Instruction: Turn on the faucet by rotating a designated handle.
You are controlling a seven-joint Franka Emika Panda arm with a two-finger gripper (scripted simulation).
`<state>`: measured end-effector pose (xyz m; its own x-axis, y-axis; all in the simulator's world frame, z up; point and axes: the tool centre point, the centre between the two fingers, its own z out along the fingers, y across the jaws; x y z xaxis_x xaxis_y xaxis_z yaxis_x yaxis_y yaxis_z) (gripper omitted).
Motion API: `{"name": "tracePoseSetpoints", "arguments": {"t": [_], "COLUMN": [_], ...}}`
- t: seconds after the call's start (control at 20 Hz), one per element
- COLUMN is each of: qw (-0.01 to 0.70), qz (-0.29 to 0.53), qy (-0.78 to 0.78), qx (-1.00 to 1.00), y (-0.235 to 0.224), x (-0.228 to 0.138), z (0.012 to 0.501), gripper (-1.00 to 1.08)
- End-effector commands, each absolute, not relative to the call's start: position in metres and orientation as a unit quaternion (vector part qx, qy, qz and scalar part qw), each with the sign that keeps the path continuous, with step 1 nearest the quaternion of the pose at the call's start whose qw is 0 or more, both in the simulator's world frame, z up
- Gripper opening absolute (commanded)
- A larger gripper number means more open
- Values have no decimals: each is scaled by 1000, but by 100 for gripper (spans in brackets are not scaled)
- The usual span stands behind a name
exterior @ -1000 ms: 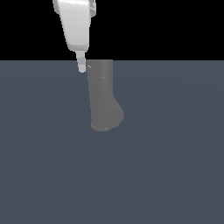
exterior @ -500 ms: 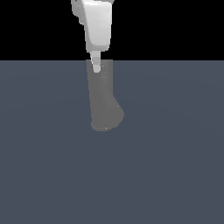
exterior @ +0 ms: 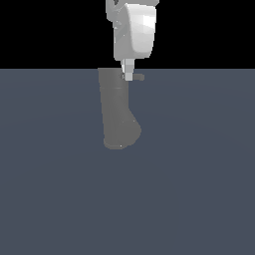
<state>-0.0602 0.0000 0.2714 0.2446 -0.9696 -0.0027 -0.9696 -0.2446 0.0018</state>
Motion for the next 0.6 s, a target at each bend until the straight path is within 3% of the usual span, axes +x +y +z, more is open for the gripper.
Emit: {"name": "tracePoseSetpoints", "arguments": {"t": [0.0,0.55], "qw": [1,0], "qz": [2,1], "qy": [615,621], "qx": [-789,-784], "y": [0,-26], "x": [-61,-32], "z": [271,271], "gripper": [-100,-100]}}
